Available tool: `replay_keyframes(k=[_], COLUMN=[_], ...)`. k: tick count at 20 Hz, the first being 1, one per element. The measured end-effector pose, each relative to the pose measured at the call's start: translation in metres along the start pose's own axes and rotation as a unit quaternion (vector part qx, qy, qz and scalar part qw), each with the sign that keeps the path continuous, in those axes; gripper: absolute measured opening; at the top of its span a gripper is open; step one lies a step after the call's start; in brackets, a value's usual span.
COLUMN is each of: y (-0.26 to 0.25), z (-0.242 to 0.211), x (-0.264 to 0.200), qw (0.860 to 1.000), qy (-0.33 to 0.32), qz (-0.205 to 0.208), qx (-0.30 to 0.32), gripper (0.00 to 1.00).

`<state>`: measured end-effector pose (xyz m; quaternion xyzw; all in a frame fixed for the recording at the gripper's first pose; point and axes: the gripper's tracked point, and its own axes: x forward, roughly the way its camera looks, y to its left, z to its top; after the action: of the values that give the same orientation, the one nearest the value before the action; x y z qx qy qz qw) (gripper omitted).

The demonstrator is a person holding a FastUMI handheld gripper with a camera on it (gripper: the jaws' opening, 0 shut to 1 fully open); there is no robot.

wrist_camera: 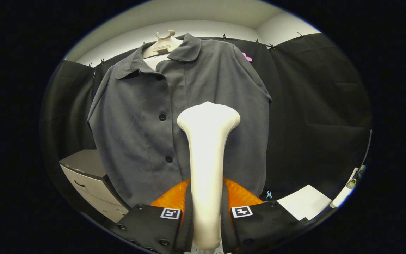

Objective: Iron the clothes twice with a garment steamer, once on the left side and once on the right side.

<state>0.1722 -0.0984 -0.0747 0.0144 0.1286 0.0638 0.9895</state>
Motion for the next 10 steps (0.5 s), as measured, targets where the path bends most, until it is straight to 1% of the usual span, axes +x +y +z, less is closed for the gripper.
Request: replay_keyframes(k=[5,10], y=[-0.011,-0.021], z=[-0.021,-0.063], x=[-0.006,-0.009], qw=[1.000,0.999], qy=[0.010,0.032], qz=[-0.010,-0.017], qx=[-0.007,-0.003], gripper=[0.39,0.39])
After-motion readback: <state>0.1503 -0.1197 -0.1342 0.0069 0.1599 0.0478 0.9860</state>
